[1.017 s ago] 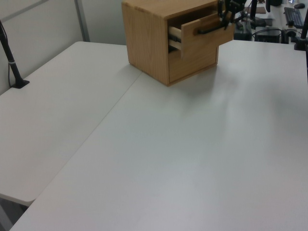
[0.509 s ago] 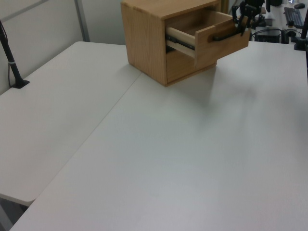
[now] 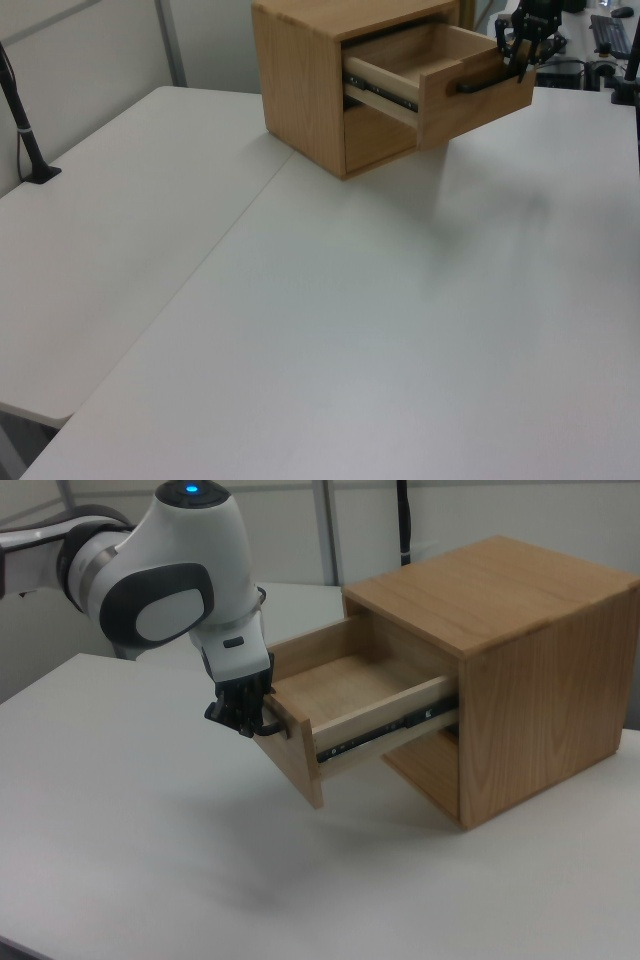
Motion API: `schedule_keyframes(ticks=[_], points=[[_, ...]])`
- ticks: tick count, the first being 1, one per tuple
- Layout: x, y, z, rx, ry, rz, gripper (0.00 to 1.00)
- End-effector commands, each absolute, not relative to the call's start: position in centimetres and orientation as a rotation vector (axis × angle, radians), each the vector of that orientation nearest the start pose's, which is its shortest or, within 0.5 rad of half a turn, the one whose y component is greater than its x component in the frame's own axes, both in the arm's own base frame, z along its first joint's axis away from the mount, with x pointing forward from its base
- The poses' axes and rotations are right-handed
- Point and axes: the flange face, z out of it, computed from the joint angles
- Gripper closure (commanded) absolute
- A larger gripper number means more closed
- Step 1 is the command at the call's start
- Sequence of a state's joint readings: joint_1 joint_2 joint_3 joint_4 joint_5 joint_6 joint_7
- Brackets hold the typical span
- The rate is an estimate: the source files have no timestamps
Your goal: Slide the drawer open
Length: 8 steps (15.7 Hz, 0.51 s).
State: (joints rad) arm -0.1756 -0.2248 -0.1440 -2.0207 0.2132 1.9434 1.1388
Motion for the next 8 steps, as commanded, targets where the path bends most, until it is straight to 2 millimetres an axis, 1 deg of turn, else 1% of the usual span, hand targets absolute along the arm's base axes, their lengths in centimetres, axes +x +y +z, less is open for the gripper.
schedule_keyframes(ticks=[1,3,5,7,8], points=[[47.5,-11.8,59.1,-2.231,1.789,-0.047,0.0],[47.8,-11.7,60.7,-2.227,1.77,-0.092,0.0],[48.5,-10.9,62.4,-2.236,1.733,-0.135,0.0],[49.0,-10.7,63.5,-2.235,1.718,-0.159,0.0],[49.1,-10.2,64.0,-2.241,1.703,-0.168,0.0]])
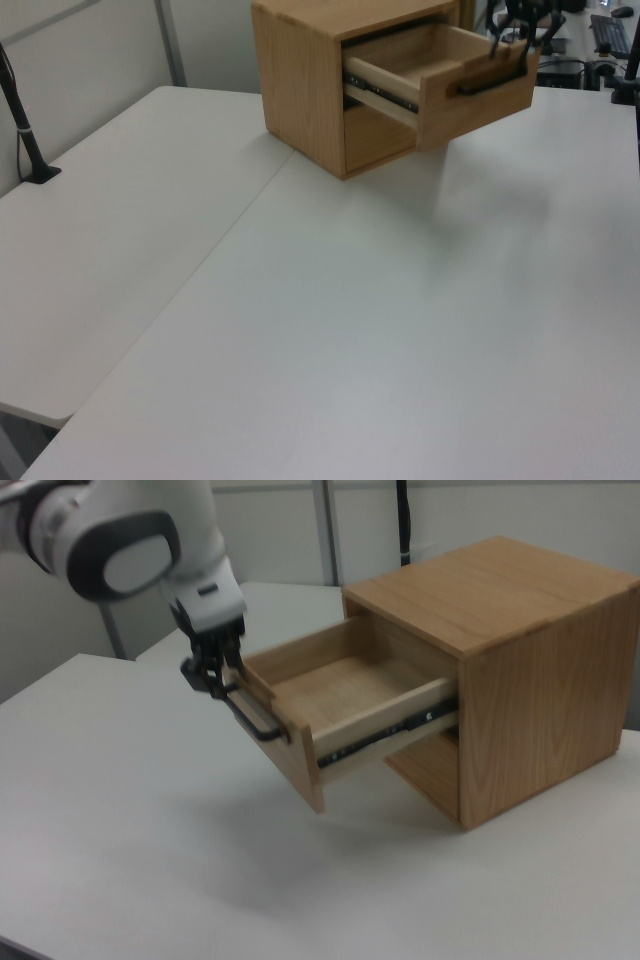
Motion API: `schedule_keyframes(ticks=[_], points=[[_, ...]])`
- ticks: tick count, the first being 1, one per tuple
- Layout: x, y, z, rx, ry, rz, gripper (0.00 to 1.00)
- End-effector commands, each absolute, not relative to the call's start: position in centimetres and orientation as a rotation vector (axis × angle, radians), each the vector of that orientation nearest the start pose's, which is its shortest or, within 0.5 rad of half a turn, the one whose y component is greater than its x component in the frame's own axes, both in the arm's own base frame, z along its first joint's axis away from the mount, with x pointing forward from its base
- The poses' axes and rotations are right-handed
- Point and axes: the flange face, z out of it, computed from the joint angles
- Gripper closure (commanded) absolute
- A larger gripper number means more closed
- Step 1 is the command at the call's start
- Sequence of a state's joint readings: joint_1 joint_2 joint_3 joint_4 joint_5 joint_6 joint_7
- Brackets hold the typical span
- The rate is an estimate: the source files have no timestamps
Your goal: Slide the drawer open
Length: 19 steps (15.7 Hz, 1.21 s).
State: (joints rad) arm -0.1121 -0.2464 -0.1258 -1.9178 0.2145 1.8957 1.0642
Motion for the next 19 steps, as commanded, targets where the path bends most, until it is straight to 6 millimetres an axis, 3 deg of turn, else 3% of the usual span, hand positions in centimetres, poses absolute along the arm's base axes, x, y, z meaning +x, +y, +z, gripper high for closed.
schedule_keyframes(ticks=[1,3,6,8,12,14,19], points=[[49.3,-9.6,64.9,-2.247,1.678,-0.188,0.0],[50.2,-7.6,65.9,-2.321,1.564,-0.218,0.0],[50.8,-5.3,66.6,-2.541,1.249,-0.224,0.0],[51.5,-2.5,66.9,-2.665,1.033,-0.231,0.0],[54.8,0.9,64.8,-2.934,0.754,-0.256,0.0],[55.2,2.8,64.1,-3.066,0.498,-0.268,0.0],[54.7,2.7,62.9,-3.192,-0.02,-0.149,0.0]])
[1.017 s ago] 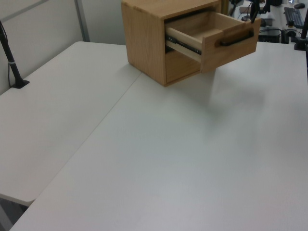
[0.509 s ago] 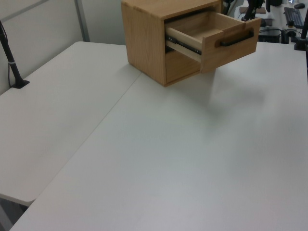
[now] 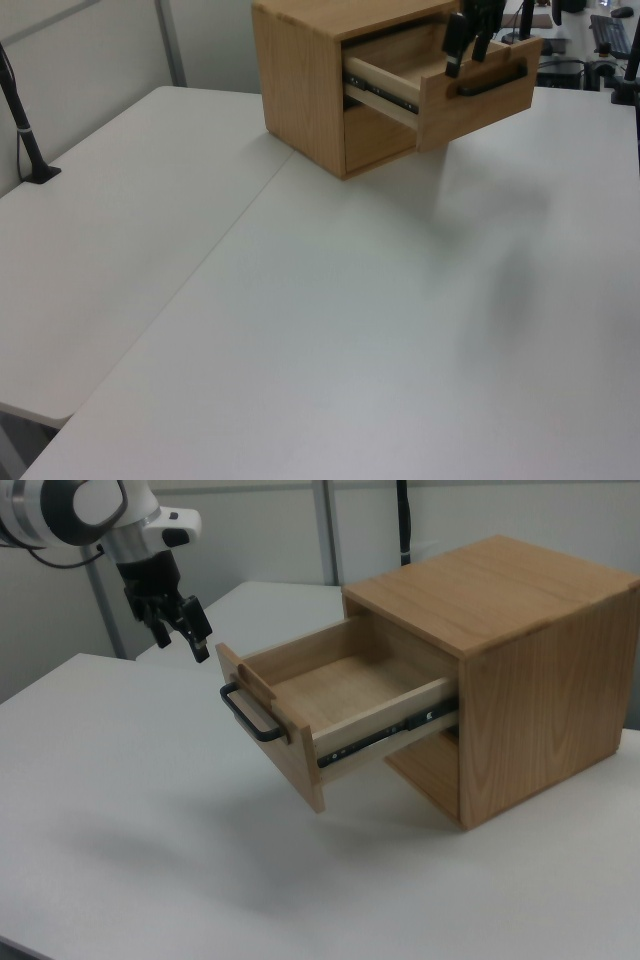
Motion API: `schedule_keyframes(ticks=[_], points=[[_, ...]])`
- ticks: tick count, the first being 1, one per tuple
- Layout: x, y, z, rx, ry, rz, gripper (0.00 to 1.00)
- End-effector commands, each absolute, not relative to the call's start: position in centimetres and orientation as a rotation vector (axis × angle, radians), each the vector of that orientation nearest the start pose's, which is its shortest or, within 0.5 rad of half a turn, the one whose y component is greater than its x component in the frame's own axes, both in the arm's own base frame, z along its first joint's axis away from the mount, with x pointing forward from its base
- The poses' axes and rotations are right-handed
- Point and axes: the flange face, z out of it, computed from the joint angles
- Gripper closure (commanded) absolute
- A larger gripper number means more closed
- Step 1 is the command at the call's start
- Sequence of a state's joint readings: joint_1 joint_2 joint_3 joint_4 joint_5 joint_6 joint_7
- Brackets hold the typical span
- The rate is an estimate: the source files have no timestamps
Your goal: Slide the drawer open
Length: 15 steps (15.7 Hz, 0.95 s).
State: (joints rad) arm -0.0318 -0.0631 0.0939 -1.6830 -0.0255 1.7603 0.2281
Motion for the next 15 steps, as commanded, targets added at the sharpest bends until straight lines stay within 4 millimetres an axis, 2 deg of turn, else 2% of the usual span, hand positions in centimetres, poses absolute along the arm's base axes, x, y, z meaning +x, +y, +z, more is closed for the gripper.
schedule_keyframes(ticks=[1,8,15], points=[[54.6,2.3,62.7,-3.207,-0.072,-0.119,0.0],[55.1,2.1,61.4,-3.215,-0.094,-0.064,0.0],[55.4,2.1,61.3,-3.206,-0.108,-0.073,0.0]])
